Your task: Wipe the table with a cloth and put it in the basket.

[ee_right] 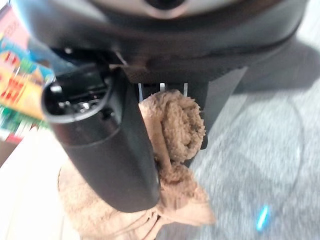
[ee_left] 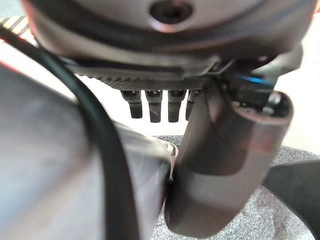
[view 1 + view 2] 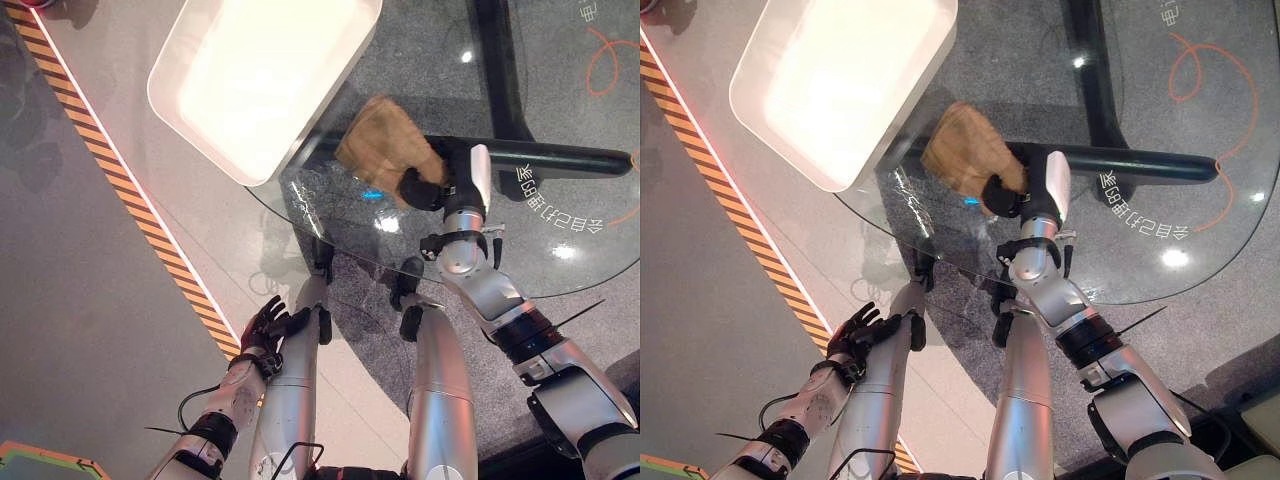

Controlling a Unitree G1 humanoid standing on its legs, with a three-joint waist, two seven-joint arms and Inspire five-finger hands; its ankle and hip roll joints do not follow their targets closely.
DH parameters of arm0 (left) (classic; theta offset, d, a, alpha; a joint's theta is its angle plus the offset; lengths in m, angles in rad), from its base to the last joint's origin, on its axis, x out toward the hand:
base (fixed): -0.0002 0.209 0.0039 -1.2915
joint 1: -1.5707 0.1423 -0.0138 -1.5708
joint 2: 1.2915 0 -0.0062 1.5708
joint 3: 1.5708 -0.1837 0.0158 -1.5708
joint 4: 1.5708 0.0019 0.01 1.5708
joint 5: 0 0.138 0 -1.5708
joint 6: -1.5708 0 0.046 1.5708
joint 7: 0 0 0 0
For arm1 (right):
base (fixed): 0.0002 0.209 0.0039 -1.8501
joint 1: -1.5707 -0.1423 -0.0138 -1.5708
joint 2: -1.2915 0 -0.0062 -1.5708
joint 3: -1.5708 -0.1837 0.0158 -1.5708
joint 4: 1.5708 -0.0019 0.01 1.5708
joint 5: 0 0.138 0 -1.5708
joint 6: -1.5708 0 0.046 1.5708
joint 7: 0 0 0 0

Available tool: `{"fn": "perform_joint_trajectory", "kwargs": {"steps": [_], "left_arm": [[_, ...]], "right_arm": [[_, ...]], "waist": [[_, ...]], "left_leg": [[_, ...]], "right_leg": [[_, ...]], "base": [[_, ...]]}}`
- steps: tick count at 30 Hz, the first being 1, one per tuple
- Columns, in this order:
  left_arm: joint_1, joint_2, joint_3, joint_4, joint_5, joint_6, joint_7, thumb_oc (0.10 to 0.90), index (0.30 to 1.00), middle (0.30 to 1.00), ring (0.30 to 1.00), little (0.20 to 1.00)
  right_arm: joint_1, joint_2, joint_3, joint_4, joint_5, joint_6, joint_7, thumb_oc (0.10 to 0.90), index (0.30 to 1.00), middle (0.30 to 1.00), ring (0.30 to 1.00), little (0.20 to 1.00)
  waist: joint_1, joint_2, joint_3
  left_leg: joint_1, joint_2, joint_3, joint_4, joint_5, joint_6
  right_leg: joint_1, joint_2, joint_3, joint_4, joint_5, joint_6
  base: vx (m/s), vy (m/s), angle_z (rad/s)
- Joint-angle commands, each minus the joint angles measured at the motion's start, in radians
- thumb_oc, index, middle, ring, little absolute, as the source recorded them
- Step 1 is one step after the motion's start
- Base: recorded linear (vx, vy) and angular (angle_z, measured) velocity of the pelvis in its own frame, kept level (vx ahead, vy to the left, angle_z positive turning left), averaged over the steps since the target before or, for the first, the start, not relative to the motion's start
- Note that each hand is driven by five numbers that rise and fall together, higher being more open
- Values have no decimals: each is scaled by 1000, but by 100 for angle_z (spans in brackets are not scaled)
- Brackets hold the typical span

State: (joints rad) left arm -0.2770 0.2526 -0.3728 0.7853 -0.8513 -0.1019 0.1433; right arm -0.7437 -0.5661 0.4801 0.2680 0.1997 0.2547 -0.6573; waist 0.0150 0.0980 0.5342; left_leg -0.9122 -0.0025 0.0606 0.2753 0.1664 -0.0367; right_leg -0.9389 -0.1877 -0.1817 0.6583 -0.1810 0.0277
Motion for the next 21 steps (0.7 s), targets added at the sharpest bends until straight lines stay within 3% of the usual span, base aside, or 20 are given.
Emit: {"fn": "perform_joint_trajectory", "kwargs": {"steps": [1, 5, 8, 9, 14, 18, 19, 20, 21], "left_arm": [[156, 0, -18, 14, -18, -7, 13, 800, 900, 900, 900, 900], [163, 13, -13, 5, -26, -5, 8, 800, 900, 900, 900, 900], [168, 20, -13, 1, -40, -12, 0, 800, 900, 900, 900, 900], [150, 22, -4, -3, -43, -12, -1, 800, 900, 900, 900, 900], [181, 31, -13, -18, -54, -17, 8, 800, 900, 900, 900, 900], [190, 45, -4, -21, -56, -21, -3, 800, 900, 900, 900, 900], [171, 48, 5, -22, -58, -25, -4, 800, 900, 900, 900, 900], [192, 48, 1, -22, -57, -26, -6, 800, 900, 900, 900, 900], [173, 49, 10, -25, -57, -26, -6, 800, 900, 900, 900, 900]], "right_arm": [[-12, -91, -96, -8, -2, -18, -86, 100, 300, 300, 300, 200], [1, -141, -137, 26, 28, -31, -125, 100, 300, 300, 300, 200], [25, -169, -184, 65, 119, -92, -193, 100, 300, 300, 300, 200], [16, -176, -204, 73, 128, -108, -204, 100, 300, 300, 300, 200], [110, -182, -283, 100, 162, -208, -296, 100, 300, 300, 300, 200], [143, -183, -331, 113, 203, -287, -392, 100, 300, 300, 300, 200], [137, -181, -356, 122, 213, -327, -425, 100, 300, 300, 300, 200], [161, -174, -360, 126, 215, -341, -439, 100, 300, 300, 300, 200], [148, -176, -375, 125, 216, -353, -452, 100, 300, 300, 300, 200]], "waist": [[-1, 2, -14], [-7, 2, -14], [-14, 3, -14], [-20, 0, -14], [-30, -3, -14], [-36, -7, -14], [-43, -12, -14], [-39, -10, -14], [-44, -13, -14]], "left_leg": [[17, -29, 81, 208, -272, 2], [18, -29, 79, 205, -273, 2], [20, -28, 83, 202, -273, 1], [-17, -31, 91, 192, -239, 8], [16, -26, 85, 205, -280, 8], [17, -25, 89, 201, -281, 8], [-17, -29, 99, 188, -247, 14], [19, -25, 90, 196, -282, 8], [-15, -30, 99, 185, -248, 14]], "right_leg": [[-8, 73, 31, -227, 182, 67], [-10, 77, 33, -231, 183, 67], [-9, 83, 37, -236, 182, 65], [-40, 80, 34, -253, 215, 56], [-11, 93, 45, -240, 185, 66], [-4, 98, 44, -254, 187, 65], [-33, 96, 42, -275, 221, 58], [0, 103, 47, -261, 189, 66], [-30, 99, 44, -279, 222, 58]], "base": [[0, 0, 0], [-5, -10, -1], [-31, 0, -11], [-67, -8, -16], [20, -17, -7], [-22, -34, -8], [0, 0, 0], [-54, -29, -3], [59, -2, -3]]}}
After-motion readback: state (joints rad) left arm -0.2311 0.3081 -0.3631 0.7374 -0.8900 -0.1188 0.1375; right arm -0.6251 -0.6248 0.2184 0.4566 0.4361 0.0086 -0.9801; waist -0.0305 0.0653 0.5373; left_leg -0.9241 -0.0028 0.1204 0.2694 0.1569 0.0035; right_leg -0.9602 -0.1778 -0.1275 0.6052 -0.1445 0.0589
